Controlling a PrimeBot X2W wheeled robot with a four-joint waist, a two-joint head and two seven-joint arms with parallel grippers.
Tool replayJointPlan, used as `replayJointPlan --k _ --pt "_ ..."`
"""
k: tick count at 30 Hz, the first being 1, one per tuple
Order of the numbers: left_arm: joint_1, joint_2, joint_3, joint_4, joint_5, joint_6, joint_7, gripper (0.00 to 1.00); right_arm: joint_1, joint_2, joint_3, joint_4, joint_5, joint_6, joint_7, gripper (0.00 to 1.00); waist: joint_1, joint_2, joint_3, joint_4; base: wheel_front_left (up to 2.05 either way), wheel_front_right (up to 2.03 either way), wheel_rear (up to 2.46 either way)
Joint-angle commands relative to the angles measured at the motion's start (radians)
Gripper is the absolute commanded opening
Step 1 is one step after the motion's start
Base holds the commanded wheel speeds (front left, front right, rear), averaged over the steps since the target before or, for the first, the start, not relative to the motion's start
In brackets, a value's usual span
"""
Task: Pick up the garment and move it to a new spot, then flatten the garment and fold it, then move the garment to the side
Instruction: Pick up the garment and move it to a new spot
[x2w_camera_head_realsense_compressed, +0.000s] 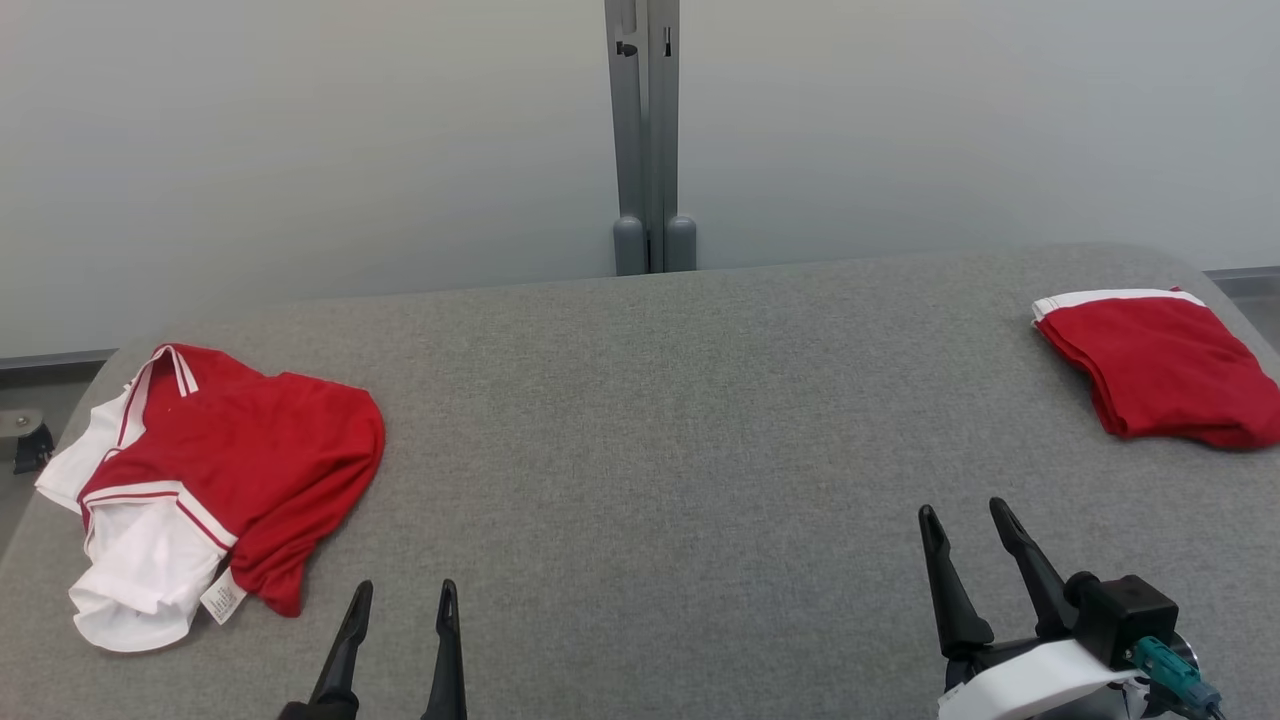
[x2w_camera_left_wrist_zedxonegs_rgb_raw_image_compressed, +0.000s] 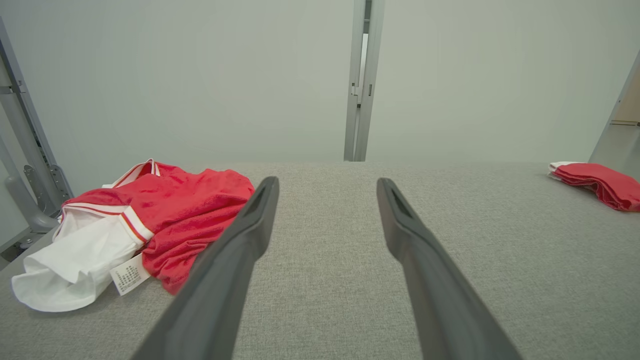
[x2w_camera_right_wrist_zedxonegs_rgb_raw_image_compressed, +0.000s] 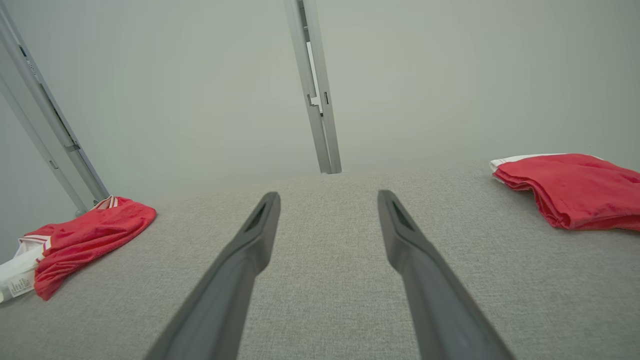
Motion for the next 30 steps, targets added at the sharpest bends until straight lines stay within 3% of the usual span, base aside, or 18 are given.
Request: replayJointPlan --k 1,30 --pt "0.004 0.001 -0.002 -0.003 0.012 -0.002 0.0 1.0 0.009 0.002 -0.001 -0.003 0.001 -0.001 -0.003 1.0 0.0001 0.0 0.0 0.001 0.0 0.0 0.0" --pt "0.001 0.001 -0.003 0.001 0.011 -0.008 0.0 1.0 0.013 0.01 0.005 0.012 0.011 -0.001 -0.003 1.0 0.0001 0.0 0.009 0.0 0.0 0.0 0.0"
